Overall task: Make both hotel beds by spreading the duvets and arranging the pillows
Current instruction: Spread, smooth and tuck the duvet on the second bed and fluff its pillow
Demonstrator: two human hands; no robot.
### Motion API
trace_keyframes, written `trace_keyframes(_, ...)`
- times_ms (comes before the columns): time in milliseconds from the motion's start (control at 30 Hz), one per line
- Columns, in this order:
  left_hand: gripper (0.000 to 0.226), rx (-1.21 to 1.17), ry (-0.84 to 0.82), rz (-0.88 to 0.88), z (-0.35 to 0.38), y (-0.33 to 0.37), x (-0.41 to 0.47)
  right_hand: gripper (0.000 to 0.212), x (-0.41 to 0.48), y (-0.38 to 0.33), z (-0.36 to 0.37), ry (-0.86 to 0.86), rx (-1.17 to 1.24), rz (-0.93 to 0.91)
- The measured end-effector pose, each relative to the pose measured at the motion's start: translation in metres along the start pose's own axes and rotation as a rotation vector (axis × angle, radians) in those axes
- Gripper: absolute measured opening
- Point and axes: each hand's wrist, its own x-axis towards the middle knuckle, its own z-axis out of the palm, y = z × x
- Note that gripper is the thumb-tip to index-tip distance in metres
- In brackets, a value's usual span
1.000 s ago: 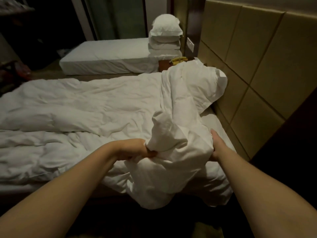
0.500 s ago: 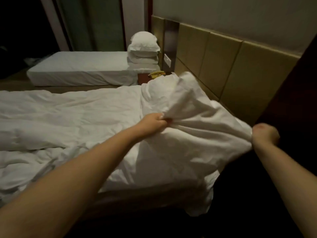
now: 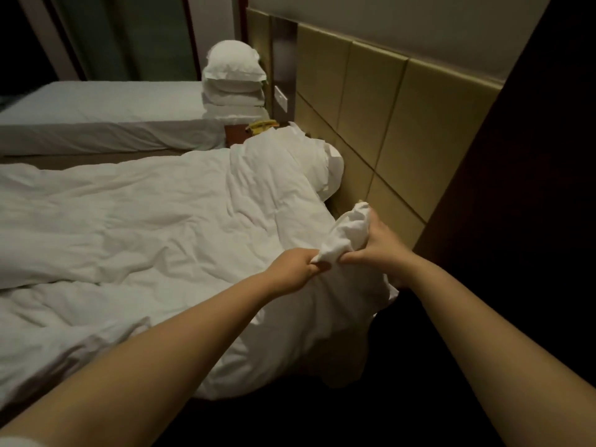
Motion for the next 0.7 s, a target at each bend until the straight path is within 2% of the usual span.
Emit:
trace_keyframes(33,0.032,0.015,0.021,0.003,-0.003,-0.002,0.0,0.081,0.004,-0.004,0.002,-0.024,0.023,-0.016)
trace_keyframes(100,0.031,0.03,0.04,-0.01,-0.01,-0.01,-0.003,0.047,0.012,-0.011,0.009,-0.088,0.062,-0.065)
trace_keyframes(167,0.037,0.016,0.031,-0.027,-0.013,-0.022,-0.006,0.019,0.022,-0.016,0.016,-0.042,0.075,-0.12)
trace_keyframes(267,0.08,0.046,0.053,-0.102,-0.017,-0.049,-0.014,0.013,0.037,-0.023,0.019,0.107,0.119,-0.214)
trace_keyframes(333,0.092,0.119,0.061,-0.204,-0.017,-0.071,-0.018,0.015,0.044,-0.026,0.018,0.188,0.185,-0.267)
trace_keyframes(367,0.089,0.166,0.049,-0.249,-0.017,-0.08,-0.02,0.018,0.046,-0.024,0.018,0.199,0.212,-0.269)
trace_keyframes(433,0.062,0.241,0.012,-0.299,-0.014,-0.091,-0.022,0.021,0.05,-0.018,0.021,0.19,0.227,-0.267)
trace_keyframes(500,0.034,0.209,0.014,-0.286,-0.005,-0.092,-0.021,0.011,0.055,-0.01,0.021,0.144,0.193,-0.224)
trace_keyframes(633,0.013,-0.136,0.145,-0.302,0.007,-0.079,-0.024,0.066,0.049,0.01,0.018,-0.046,0.118,-0.048)
trace_keyframes(700,0.007,-0.366,0.15,-0.301,0.002,-0.068,-0.03,0.083,0.038,0.026,0.023,-0.199,0.034,0.038)
